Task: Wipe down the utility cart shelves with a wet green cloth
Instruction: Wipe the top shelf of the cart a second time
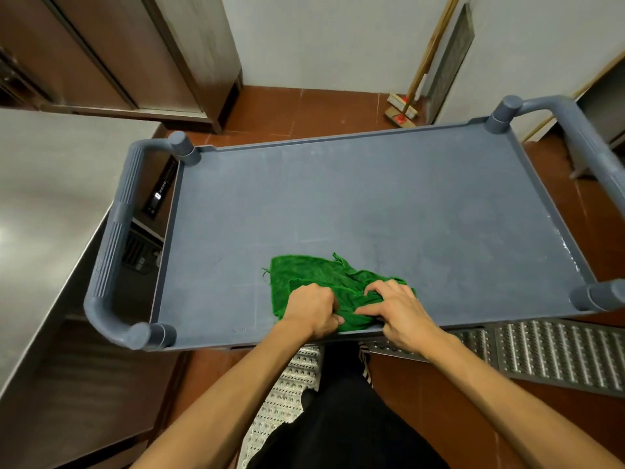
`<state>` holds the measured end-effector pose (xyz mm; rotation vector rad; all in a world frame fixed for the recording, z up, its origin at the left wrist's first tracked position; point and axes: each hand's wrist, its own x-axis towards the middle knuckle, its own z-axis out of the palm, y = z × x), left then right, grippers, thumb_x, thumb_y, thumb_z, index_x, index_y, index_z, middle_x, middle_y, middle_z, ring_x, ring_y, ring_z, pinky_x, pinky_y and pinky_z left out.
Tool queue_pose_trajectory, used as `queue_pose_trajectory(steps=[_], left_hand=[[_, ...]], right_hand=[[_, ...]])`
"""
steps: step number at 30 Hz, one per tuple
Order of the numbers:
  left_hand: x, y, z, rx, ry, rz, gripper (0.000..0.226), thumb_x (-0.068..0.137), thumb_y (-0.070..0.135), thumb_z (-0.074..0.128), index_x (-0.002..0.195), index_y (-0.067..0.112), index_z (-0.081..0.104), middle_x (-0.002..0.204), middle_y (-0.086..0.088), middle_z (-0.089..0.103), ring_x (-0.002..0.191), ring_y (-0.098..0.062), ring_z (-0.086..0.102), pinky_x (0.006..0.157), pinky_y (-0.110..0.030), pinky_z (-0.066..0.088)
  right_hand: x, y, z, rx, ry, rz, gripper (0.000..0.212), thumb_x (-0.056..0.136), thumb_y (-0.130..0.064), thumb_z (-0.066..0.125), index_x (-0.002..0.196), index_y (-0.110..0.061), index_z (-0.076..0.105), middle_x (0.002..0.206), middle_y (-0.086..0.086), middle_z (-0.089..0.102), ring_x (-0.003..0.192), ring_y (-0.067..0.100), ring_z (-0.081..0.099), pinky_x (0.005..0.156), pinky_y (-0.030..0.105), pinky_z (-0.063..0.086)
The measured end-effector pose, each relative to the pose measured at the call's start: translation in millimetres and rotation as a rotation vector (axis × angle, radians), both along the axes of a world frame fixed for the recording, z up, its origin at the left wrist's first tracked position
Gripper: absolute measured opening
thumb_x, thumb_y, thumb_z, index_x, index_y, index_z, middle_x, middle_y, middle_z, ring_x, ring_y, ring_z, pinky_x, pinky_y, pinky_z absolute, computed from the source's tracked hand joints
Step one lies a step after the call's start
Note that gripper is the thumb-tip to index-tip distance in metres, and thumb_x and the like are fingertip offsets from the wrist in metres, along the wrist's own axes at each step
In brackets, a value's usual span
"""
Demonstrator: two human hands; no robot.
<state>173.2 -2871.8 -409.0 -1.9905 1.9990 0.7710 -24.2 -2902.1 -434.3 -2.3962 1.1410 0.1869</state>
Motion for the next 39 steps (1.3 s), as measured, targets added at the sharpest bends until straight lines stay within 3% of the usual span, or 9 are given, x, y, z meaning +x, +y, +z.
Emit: queue_pose_trajectory(steps=[8,19,39], left_hand=[[-33,-17,4,0.008,0.033,-0.070,0.031,0.087,0.044,0.066,0.096,0.016,0.075,0.102,-0.013,0.074,0.102,-0.034,0.067,0.075,-0.031,0.047],[-88,-35,4,-0.014,0.070,-0.128,0.029,0.089,0.040,0.063,0.091,0.014,0.073,0.101,-0.014,0.073,0.100,-0.035,0.067,0.077,-0.034,0.049],[-169,-56,-5,-0.099,0.133,-0.302,0.034,0.098,0.038,0.052,0.111,0.012,0.069,0.116,-0.013,0.066,0.111,-0.035,0.063,0.084,-0.038,0.050]], right_hand=[[-33,-5,-2,-0.007,-0.033,-0.094,0.069,0.068,0.004,0.056,0.118,-0.043,0.069,0.136,-0.003,0.050,0.125,0.025,0.041,0.101,0.034,0.026],[-89,-13,-5,-0.023,-0.003,-0.223,0.071,0.073,0.007,0.057,0.117,-0.048,0.067,0.138,-0.007,0.048,0.128,0.024,0.038,0.105,0.036,0.028],[-176,-29,-5,-0.116,0.055,-0.376,0.062,0.066,0.005,0.075,0.101,-0.047,0.074,0.127,-0.004,0.059,0.121,0.025,0.049,0.107,0.042,0.030]])
